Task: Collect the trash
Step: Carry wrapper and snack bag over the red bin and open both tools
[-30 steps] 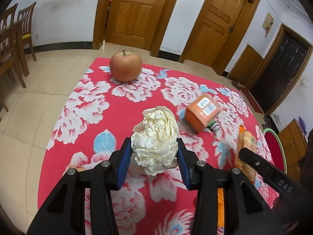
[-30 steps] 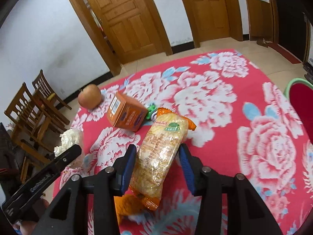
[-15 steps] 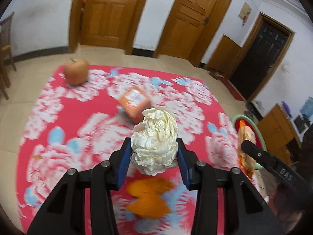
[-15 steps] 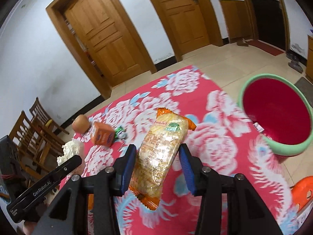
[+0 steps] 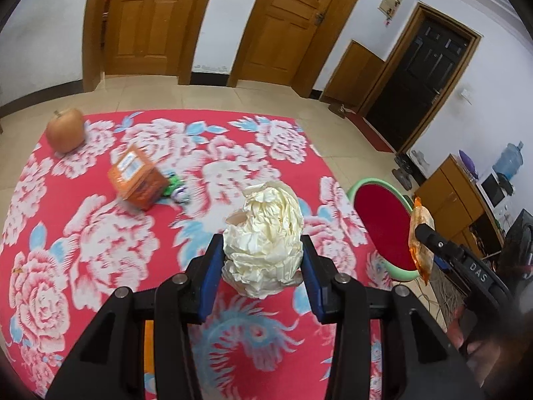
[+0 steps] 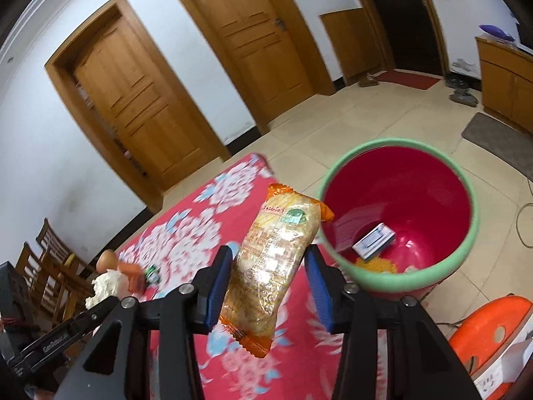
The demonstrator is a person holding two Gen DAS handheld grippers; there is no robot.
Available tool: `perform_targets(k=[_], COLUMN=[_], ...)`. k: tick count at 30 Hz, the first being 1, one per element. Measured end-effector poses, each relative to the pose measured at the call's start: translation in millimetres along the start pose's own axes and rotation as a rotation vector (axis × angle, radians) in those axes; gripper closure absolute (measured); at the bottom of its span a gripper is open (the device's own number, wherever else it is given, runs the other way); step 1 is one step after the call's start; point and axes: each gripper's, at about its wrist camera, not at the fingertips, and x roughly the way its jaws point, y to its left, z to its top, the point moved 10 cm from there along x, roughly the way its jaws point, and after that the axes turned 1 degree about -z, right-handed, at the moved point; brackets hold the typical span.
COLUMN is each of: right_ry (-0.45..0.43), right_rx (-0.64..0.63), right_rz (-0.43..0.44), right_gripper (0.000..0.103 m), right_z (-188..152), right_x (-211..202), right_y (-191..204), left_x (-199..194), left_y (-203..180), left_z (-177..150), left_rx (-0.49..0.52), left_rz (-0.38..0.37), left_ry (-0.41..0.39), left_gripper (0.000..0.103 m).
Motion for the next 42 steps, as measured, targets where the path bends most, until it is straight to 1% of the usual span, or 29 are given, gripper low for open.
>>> perform_targets(k=[4,10,17,19,21,22,23,25,30,35,40,42], right_ry=[-0.017,-0.006,0.001,0.004,0.007,0.004,-0.005,-0.030,-0.071,-0.130,-0.140,-0.138], right_rx=[0.032,0.109,0.160,0.176,0.198,0.204,0.205,0.206,0.228,0.257,0.293,0.305], right_rz=[-0.038,-0.063,-0.097,-0.107,-0.118,-0.126,-0.137,-0.171,-0.197,-0.246,-0.239,-0.236], right_gripper=[0.055,0.055,0.054,0.051,0.051,0.050,0.047,0.043,0.042,0.041,0.041,0.041], right_z=[12,20,27,27,28,28,29,30,35,41,40,38], right_x=[2,15,31,34,36,35,34,28,14,-3,-9,-10], right_y=[-28,-67,-101,-108,-115,-118,-122,-128,-142,-159,-170,-174], left_x=[10,27,51,60,69,74,78,87,111,135,159,165], left_y=[-22,-53,-94,-105,-116,-122,-127,-138,-166,-189,-204,-209], left_z=[6,13,17,17,16,15,14,12,6,-1,-7,-10], left_rx=[0.036,0.085,0.157,0.172,0.185,0.197,0.207,0.233,0.289,0.324,0.345,0.355], left_rz=[-0.002,-0.009,-0.048,-0.058,-0.067,-0.070,-0.073,-0.084,-0.103,-0.117,-0.108,-0.120], left_ry=[0.003,0.020,0.041,0.052,0.063,0.070,0.076,0.091,0.122,0.164,0.197,0.204], left_gripper=[0.058,0.058,0.058,0.058,0.058,0.058,0.058,0.058,0.058,0.058,0.058,0.058])
